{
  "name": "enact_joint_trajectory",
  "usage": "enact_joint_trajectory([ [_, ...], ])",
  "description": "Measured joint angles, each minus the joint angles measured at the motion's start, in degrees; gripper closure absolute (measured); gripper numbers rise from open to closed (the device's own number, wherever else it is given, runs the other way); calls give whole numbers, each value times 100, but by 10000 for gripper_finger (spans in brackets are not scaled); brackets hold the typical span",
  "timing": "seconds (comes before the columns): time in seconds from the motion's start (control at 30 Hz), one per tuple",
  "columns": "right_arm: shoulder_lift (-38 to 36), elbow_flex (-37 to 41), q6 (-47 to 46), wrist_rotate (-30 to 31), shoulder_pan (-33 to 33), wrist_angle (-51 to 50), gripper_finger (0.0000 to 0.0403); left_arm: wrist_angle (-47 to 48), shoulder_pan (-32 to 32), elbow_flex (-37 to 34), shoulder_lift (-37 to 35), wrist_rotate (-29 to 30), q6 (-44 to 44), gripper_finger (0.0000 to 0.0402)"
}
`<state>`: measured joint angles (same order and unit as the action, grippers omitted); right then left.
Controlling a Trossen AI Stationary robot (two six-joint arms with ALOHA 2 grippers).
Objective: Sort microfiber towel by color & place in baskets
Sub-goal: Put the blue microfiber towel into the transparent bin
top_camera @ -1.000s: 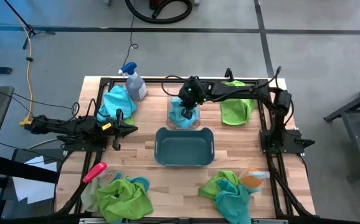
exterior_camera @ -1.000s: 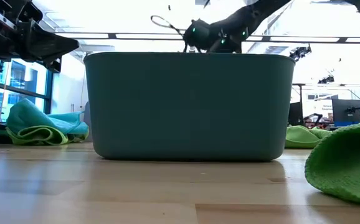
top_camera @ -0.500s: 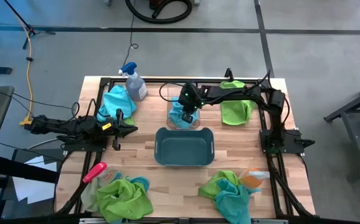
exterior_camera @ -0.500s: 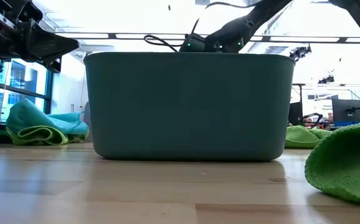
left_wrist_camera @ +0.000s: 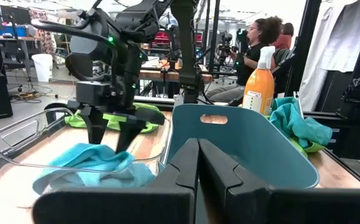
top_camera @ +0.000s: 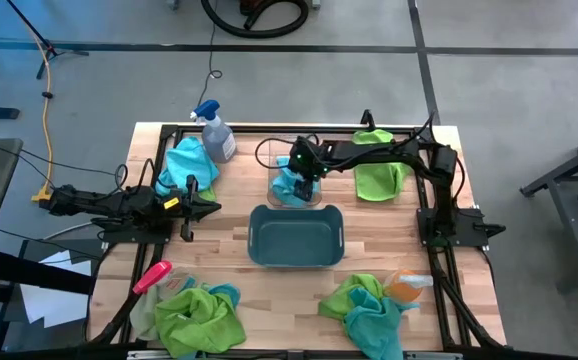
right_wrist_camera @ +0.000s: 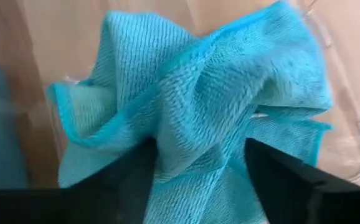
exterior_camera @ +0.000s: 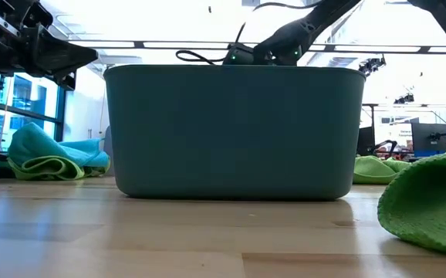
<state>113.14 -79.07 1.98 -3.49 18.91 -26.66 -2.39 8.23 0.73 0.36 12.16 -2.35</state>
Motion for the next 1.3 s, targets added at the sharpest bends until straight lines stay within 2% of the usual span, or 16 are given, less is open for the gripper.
enact_joint_trajectory([
  [0.1,0,-183,2,-2,-19,-279,103,0,0,0,0,0,0,401],
  [0.2,-2,-503,123,7,-6,-595,89,0,0,0,-2,0,-1,401],
  [0.43,-9,-1513,454,48,176,-1657,87,0,0,0,-2,0,0,401],
  [0.7,-11,-2680,555,48,340,-2347,86,0,0,0,0,-2,-2,402],
  [0.83,-63,-2964,599,-50,315,-2783,87,0,0,0,0,-1,-1,402],
  [0.93,-362,-2600,550,-119,253,-2795,87,0,0,0,0,0,0,401],
  [1.07,-1145,-1458,191,-113,191,-2658,87,-21,0,0,-1,-1,329,402],
  [1.2,-2446,39,-752,95,169,-2210,87,-24,0,0,-2,0,442,401],
  [1.3,-3495,1025,-1752,470,18,-1593,87,-40,0,0,-1,0,445,401],
])
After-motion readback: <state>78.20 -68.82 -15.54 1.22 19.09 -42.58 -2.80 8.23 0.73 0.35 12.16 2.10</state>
